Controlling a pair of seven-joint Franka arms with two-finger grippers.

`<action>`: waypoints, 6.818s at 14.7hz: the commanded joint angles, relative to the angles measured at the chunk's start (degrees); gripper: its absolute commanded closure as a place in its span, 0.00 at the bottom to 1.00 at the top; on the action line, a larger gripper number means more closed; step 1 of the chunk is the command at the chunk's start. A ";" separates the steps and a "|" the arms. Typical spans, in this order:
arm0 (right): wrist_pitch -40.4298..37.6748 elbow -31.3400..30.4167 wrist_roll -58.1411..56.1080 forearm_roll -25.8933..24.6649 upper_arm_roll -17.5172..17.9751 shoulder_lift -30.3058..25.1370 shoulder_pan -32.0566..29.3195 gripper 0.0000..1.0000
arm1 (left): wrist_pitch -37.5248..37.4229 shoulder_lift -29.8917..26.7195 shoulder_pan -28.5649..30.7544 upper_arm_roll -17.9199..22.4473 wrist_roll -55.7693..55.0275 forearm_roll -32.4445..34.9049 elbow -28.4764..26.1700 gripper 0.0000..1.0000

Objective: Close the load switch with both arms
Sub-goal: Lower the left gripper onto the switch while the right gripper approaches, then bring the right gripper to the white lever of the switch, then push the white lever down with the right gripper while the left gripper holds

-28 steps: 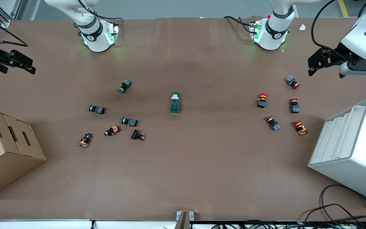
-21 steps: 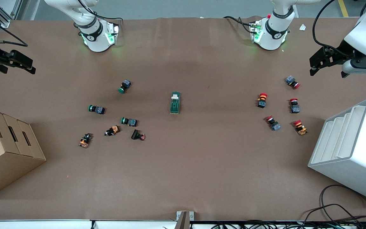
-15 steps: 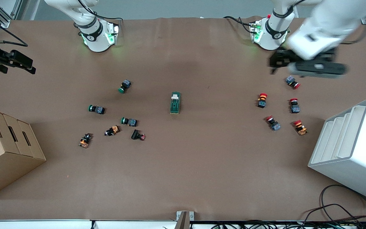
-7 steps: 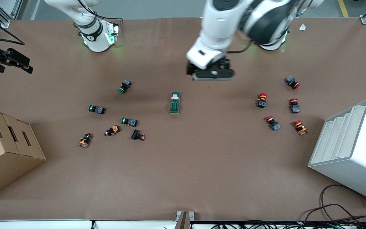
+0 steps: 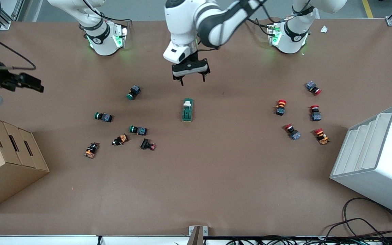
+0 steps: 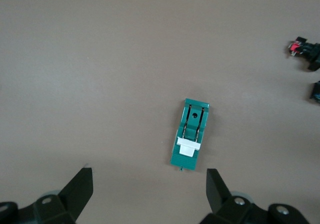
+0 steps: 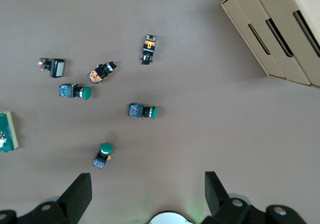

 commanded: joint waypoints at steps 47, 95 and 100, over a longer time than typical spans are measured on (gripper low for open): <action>67.29 -27.00 82.21 18.20 0.59 23.60 49.36 0.00 | -14.90 32.68 -13.55 4.79 -60.24 87.32 -5.75 0.06; 62.55 -2.75 79.49 18.20 0.50 38.63 39.26 0.00 | -14.20 33.04 -13.11 5.94 -59.80 87.93 -3.64 0.03; 55.61 1.56 79.75 18.46 0.59 40.13 37.15 0.00 | -14.20 32.95 -13.11 5.94 -59.89 87.93 -3.64 0.03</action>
